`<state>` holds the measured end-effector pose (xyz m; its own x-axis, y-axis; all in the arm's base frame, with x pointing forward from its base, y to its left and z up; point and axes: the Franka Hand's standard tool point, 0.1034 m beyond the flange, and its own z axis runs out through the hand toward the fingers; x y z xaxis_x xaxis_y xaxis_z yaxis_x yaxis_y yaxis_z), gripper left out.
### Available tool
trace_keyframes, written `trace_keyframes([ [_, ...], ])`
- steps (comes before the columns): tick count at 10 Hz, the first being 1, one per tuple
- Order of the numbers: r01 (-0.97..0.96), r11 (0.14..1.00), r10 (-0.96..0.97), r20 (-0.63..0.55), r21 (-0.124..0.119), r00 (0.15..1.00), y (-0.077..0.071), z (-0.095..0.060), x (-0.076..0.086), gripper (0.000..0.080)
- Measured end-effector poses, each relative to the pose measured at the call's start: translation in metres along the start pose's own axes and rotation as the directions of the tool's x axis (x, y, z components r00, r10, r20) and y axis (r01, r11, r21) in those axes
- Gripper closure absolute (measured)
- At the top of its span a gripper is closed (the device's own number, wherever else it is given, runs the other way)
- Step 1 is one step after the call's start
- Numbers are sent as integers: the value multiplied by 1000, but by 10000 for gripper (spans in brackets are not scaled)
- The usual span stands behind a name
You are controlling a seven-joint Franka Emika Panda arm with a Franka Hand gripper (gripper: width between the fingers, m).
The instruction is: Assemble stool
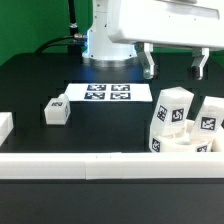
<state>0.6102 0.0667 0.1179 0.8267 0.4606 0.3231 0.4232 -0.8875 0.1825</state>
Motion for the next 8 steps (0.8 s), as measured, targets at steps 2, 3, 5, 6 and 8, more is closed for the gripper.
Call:
trace_keyframes([
  [2,1,1000,-2,28,10,1000,-3,2,-2,151],
  [3,2,1000,-2,25,9,1000,-2,2,-2,151],
  [5,50,998,-55,115,43,992,-3,6,-12,151],
  [6,49,996,-63,193,75,979,-4,6,-13,151],
  [8,23,994,-58,327,110,943,-9,7,-12,151],
])
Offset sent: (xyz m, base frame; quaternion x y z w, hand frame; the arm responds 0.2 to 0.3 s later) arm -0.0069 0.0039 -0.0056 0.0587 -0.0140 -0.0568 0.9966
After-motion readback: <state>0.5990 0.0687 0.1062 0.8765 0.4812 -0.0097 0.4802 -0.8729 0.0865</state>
